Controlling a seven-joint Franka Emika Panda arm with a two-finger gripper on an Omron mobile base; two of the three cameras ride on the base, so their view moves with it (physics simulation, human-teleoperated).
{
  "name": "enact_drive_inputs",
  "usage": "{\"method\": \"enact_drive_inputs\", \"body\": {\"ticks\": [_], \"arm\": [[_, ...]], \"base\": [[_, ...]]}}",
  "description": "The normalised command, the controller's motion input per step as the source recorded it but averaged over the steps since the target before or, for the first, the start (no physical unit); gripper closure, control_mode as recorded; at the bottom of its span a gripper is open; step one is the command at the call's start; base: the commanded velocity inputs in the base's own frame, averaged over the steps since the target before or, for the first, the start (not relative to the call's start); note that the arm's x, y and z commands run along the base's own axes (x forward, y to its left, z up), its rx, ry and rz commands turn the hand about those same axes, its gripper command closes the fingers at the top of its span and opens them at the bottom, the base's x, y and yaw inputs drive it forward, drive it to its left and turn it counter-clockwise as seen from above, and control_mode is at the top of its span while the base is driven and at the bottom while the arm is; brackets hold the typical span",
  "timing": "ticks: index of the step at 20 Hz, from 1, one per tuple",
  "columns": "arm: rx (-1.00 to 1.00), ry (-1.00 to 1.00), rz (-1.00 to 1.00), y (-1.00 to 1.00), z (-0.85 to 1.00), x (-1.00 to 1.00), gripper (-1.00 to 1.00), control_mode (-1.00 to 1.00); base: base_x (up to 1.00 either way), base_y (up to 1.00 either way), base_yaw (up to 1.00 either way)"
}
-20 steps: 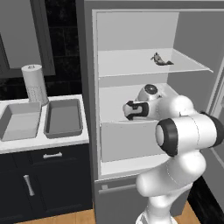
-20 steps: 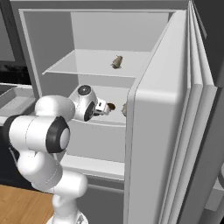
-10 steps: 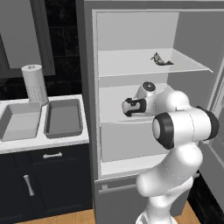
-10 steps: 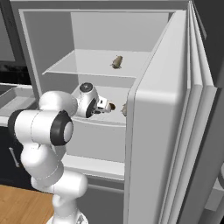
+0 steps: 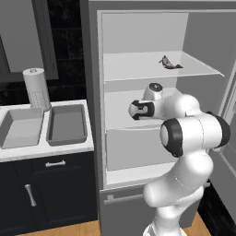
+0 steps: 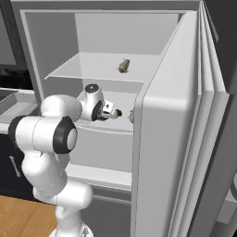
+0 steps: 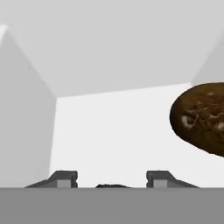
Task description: Place one mushroom and one fish in each tupperware on the nearby counter, to pack two identical lunches.
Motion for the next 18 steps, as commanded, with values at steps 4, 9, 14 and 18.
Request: {"method": "enact_drive_inputs", "body": {"ticks": [4, 9, 14, 18], "arm": [[-0.02, -0.02, -0.04, 0.00, -0.51, -0.63, 1.00, -1.00], [-0.01, -0.14, -0.01, 0.00, -0.09, -0.94, 1.00, -1.00], [0.00, -0.04, 0.00, 0.00, 0.54, -1.00, 1.00, -1.00], [0.00, 0.00, 0.00, 0.00, 1.00, -0.91, 1.00, -1.00]], "base": [[0.00, 0.00, 0.00], [0.00, 0.00, 0.00], [0.00, 0.00, 0.00], [0.00, 0.00, 0.00]]}}
